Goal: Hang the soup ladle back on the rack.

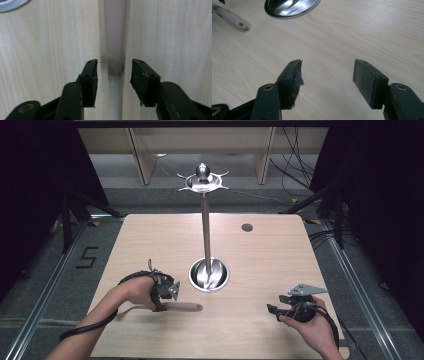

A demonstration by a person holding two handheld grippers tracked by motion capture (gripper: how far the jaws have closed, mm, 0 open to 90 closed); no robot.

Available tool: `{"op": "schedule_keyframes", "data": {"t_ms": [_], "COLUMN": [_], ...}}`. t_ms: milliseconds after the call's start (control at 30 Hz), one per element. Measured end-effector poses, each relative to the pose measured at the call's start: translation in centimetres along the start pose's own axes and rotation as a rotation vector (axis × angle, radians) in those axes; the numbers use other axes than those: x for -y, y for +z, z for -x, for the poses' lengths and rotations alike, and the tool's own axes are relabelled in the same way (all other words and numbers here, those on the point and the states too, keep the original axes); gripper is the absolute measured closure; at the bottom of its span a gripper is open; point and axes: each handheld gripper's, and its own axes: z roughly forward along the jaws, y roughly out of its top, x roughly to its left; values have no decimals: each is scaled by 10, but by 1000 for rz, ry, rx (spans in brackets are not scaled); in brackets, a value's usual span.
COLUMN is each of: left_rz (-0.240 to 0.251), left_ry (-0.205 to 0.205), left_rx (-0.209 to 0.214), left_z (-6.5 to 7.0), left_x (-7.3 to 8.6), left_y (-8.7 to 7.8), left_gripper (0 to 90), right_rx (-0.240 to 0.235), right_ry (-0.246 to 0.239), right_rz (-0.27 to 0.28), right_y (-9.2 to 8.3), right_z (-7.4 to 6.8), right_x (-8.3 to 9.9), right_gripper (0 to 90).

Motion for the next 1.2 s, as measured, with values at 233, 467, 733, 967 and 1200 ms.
{"op": "schedule_keyframes", "data": {"t_ms": [233,467,733,967,1200], "left_rz": [-24,-64,-63,-18,70], "left_ry": [-7,-19,-27,-56,-96], "left_rx": [-1,17,23,-36,-80], "left_z": [-1,-2,-3,0,4], "left_x": [0,-5,-5,1,14], "left_y": [5,11,13,3,-20], "left_gripper": [618,709,750,754,754], "right_rx": [-7,-10,-3,5,-9], "right_ry": [8,9,-5,-27,7], "right_rz": [-4,-9,0,12,-2], "right_y": [0,0,-1,0,0], "right_z": [0,0,1,2,-1], "right_x": [0,1,1,2,1], "right_gripper": [403,403,402,402,403]}}
